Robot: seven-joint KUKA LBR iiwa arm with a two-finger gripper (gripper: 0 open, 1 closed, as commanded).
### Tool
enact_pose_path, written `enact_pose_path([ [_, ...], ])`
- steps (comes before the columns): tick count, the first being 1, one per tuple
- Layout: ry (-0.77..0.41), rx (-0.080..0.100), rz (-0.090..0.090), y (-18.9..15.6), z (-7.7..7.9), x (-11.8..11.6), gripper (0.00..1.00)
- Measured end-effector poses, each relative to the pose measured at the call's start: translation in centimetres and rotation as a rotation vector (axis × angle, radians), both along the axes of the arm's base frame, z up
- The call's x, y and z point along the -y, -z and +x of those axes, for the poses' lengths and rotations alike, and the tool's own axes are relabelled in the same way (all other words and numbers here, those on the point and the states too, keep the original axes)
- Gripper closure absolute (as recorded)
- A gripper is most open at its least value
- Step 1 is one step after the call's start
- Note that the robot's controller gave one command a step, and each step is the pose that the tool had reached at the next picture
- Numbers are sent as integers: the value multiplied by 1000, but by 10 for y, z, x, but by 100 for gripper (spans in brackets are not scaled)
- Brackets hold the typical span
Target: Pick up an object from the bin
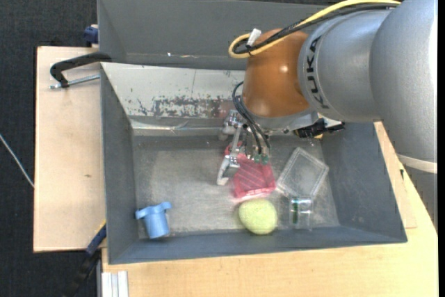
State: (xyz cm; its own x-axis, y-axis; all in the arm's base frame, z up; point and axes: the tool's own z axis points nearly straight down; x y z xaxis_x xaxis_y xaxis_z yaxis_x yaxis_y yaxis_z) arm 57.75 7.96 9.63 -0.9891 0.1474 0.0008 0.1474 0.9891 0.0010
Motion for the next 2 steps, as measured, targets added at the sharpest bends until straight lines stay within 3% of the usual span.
enact_pose_path([
  [1, -312, 2, 0, -4, -4, 6, 0],
  [2, -239, -8, 3, 21, -39, 19, 100],
])
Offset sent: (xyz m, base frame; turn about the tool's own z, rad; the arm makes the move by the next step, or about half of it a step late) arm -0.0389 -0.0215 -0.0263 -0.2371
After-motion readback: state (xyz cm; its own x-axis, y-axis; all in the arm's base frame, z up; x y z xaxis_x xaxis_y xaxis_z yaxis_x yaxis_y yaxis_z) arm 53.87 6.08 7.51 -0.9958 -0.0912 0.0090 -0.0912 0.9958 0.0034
